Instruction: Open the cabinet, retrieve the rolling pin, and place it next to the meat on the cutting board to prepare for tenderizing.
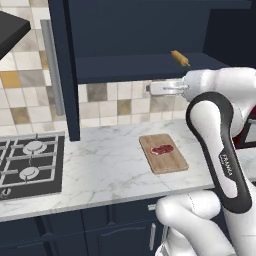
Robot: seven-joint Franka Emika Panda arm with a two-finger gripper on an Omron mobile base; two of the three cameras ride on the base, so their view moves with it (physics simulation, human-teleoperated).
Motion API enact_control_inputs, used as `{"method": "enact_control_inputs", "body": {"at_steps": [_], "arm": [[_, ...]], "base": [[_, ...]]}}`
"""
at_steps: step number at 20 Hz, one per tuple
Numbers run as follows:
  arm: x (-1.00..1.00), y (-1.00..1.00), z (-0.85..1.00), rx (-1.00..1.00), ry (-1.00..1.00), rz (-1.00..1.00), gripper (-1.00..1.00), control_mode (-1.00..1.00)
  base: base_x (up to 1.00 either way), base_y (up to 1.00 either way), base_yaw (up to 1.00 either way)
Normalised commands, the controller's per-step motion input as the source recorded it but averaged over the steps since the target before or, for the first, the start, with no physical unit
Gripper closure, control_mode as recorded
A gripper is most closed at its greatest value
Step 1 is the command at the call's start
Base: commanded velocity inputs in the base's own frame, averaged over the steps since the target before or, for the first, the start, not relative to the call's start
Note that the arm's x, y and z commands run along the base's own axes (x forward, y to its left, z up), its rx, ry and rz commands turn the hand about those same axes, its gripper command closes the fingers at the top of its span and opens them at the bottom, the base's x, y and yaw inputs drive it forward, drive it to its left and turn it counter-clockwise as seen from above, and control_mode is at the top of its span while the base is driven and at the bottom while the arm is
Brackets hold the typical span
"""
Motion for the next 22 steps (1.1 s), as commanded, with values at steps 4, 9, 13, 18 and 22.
{"method": "enact_control_inputs", "body": {"at_steps": [4,9,13,18,22], "arm": [[0.55,-0.5,0.03,-0.1,0.0,-0.34,-1.0,-1.0],[0.49,-0.58,0.04,-0.13,0.0,-0.28,-1.0,-1.0],[0.37,-0.63,0.1,-0.14,0.0,-0.28,-1.0,-1.0],[0.31,-0.62,0.1,-0.11,0.0,-0.25,-1.0,-1.0],[0.36,-0.58,0.07,-0.04,0.0,-0.25,-1.0,-1.0]], "base": [[0.0,0.0,0.0],[0.0,0.0,0.0],[0.0,0.0,0.0],[0.0,0.0,0.0],[0.0,0.0,0.0]]}}
